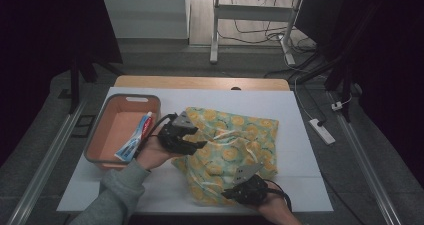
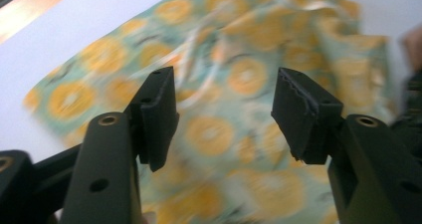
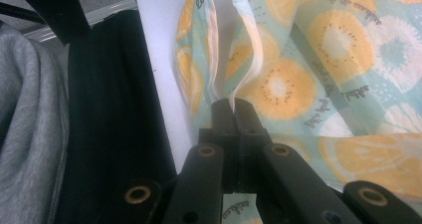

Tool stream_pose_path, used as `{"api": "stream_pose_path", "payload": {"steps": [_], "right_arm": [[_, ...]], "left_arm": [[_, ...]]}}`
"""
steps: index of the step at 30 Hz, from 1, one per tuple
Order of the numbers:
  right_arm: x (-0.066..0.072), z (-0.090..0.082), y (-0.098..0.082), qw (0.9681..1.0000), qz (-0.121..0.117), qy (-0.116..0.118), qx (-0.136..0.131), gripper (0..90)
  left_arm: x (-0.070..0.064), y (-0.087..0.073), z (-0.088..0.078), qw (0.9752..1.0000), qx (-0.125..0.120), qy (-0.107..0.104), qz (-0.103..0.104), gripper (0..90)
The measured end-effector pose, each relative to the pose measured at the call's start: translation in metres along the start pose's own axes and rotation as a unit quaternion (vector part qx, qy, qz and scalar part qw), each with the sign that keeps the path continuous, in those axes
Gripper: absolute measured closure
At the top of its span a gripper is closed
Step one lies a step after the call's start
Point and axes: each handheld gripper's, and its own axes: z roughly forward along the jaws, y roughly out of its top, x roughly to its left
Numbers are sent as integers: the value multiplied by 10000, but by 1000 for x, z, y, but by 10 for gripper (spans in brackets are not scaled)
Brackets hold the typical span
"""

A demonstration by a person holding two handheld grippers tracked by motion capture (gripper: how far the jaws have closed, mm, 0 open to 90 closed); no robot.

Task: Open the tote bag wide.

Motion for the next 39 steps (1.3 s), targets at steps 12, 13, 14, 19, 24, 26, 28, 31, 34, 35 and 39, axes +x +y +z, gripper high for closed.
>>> {"api": "stream_pose_path", "payload": {"steps": [12, 13, 14, 19, 24, 26, 28, 31, 34, 35, 39], "right_arm": [[6, -2, -4, 10000, 32, 10, -89, 896], [6, -2, -4, 10000, 29, 9, -89, 896], [6, -2, -4, 10000, 34, 9, -93, 896], [5, -1, -4, 10000, 25, -2, -87, 895], [6, -2, -3, 9999, 34, -14, -113, 896], [6, -2, -3, 9999, 43, -3, -127, 896], [6, -2, -3, 9999, 48, 9, -142, 896], [7, -2, -2, 9999, 31, 27, -148, 895], [11, -1, -1, 9999, -26, 85, -141, 896], [12, -1, 0, 9999, -43, 94, -126, 896], [14, 1, 0, 9998, -85, 126, -107, 896]], "left_arm": [[-34, 8, 94, 9803, 1578, -916, 752, 403], [-36, 6, 98, 9790, 1644, -917, 786, 408], [-37, 5, 101, 9766, 1711, -972, 862, 414], [-42, 2, 115, 9692, 2013, -876, 1117, 481], [-43, -2, 127, 9640, 2210, -793, 1248, 660], [-43, -2, 128, 9642, 2195, -715, 1303, 773], [-42, -2, 128, 9633, 2206, -805, 1302, 829], [-38, -1, 128, 9679, 2107, -626, 1217, 889], [-25, 4, 124, 9759, 1906, -460, 962, 890], [-19, 7, 122, 9778, 1852, -385, 902, 890], [2, 16, 120, 9863, 1551, -84, 563, 890]]}}
